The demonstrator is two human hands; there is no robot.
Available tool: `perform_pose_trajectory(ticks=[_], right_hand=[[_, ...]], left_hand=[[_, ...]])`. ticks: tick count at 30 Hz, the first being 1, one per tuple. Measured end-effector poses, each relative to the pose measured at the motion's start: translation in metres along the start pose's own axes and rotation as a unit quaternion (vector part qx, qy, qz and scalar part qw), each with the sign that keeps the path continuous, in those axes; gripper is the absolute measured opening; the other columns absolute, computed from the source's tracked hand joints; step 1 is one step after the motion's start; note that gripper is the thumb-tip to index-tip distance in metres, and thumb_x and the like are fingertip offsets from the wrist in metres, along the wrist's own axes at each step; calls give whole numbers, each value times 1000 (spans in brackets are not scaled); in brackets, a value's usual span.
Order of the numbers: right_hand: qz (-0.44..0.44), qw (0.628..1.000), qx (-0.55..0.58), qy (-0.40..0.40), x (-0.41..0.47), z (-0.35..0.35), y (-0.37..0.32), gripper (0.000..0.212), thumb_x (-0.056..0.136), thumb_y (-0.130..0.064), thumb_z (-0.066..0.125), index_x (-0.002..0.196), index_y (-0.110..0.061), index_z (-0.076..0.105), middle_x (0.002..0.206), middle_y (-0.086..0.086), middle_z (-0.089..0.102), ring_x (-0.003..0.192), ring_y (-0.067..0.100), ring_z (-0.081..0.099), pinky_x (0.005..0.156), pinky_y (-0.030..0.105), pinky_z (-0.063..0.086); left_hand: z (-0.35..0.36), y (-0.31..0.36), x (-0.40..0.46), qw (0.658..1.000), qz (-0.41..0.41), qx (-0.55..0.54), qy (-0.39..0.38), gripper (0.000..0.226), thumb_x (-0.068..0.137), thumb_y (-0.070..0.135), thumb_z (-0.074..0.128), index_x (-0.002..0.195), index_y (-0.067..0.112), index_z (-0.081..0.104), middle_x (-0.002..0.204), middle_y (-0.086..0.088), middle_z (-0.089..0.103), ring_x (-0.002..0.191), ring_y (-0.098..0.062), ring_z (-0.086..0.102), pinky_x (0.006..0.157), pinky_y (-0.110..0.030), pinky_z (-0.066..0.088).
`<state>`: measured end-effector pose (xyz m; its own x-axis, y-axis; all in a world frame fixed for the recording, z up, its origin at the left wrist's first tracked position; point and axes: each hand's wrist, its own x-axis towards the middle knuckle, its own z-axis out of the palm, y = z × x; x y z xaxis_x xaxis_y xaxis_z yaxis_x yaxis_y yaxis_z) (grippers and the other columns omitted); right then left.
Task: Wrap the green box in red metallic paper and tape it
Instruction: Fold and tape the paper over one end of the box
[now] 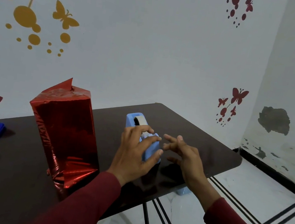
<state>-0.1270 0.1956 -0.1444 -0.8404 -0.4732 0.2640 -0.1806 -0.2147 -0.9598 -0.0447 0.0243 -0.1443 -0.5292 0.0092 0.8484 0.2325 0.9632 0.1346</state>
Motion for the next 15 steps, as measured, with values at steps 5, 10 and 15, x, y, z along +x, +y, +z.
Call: perform_pose_trajectory(ticks=[5,10,15], right_hand=[[-30,998,-46,-28,-3,3,1,55,103,-48,44,87,-13,84,130,-17,70,125,7,62,95,39,51],[28,999,-26,-25,0,3,-3,50,103,-48,48,94,-14,85,124,-13,74,116,7,68,93,40,50],[9,1000,5,-25,-4,-1,-6,40,93,-20,73,131,-32,69,121,-8,76,112,13,71,93,39,54]], left_hand=[[3,0,-2,1000,8,-8,-13,20,93,44,66,100,29,77,132,11,52,122,-10,28,95,-40,43],[3,4,0,998,24,-47,43,12,91,31,73,91,20,80,125,11,52,120,-7,32,103,-20,32],[0,7,3,988,-57,-94,107,10,90,29,75,90,20,79,113,5,58,115,-14,41,101,-15,32]])
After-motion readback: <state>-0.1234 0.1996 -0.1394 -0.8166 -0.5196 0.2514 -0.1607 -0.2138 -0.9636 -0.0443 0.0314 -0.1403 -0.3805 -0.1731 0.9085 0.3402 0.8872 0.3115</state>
